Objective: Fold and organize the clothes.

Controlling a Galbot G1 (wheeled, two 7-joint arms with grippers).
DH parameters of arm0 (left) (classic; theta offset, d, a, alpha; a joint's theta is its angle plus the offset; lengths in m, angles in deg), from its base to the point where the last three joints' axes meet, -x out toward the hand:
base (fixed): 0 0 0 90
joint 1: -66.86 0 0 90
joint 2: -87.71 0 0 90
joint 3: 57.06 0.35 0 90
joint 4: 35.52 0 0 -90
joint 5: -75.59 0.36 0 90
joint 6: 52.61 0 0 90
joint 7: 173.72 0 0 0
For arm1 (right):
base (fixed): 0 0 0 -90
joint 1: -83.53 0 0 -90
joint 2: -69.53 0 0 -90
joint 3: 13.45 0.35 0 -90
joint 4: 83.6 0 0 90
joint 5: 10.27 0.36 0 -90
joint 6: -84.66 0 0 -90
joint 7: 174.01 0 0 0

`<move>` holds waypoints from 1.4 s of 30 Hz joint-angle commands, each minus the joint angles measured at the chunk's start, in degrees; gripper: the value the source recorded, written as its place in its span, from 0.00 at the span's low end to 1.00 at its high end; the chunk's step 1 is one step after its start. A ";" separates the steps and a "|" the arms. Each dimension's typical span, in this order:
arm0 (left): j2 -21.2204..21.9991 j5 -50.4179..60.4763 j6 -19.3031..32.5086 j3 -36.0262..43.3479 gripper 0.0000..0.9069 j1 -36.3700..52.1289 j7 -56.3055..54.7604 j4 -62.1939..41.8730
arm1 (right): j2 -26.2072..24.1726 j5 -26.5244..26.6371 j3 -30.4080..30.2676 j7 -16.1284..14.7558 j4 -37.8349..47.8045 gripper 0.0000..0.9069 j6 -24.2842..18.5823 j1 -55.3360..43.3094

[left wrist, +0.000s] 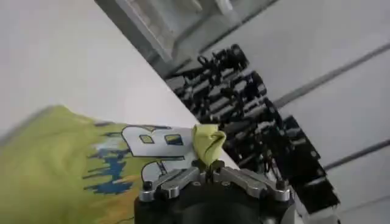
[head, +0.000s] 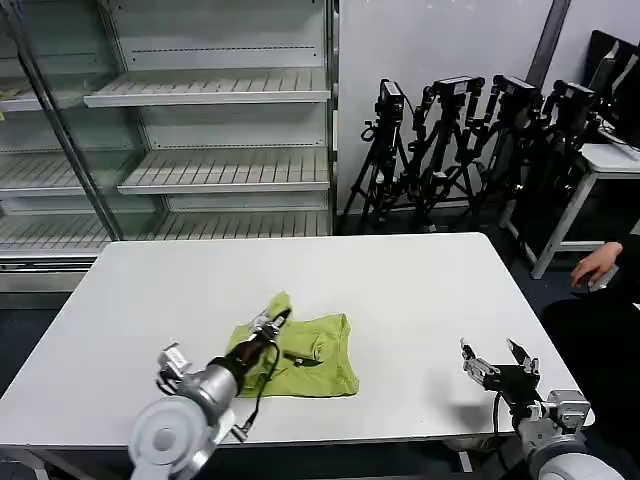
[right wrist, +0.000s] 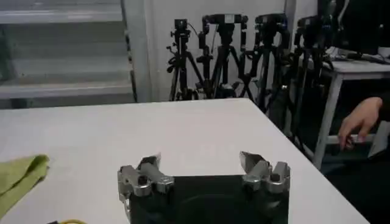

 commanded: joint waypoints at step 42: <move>-3.98 16.72 -2.77 -11.23 1.00 -12.24 6.57 -0.65 | 1.85 -0.94 -2.52 0.26 -0.77 1.00 -1.50 -1.05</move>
